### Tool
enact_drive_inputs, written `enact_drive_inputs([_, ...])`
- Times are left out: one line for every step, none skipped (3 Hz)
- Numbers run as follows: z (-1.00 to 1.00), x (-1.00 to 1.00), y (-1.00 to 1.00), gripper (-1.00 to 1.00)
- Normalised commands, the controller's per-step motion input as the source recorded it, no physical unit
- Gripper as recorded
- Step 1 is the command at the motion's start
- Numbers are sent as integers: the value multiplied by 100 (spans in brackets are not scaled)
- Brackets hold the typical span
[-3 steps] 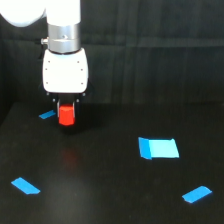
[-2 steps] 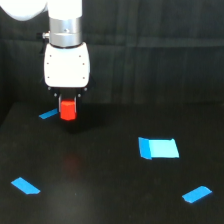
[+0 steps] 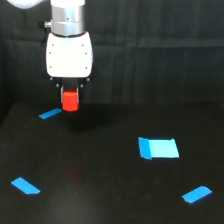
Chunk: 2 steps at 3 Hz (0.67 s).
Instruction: Pick up the red object from the table
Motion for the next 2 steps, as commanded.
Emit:
enact_drive_inputs([59,12,0,-96])
enact_drive_inputs([35,10,0,-95])
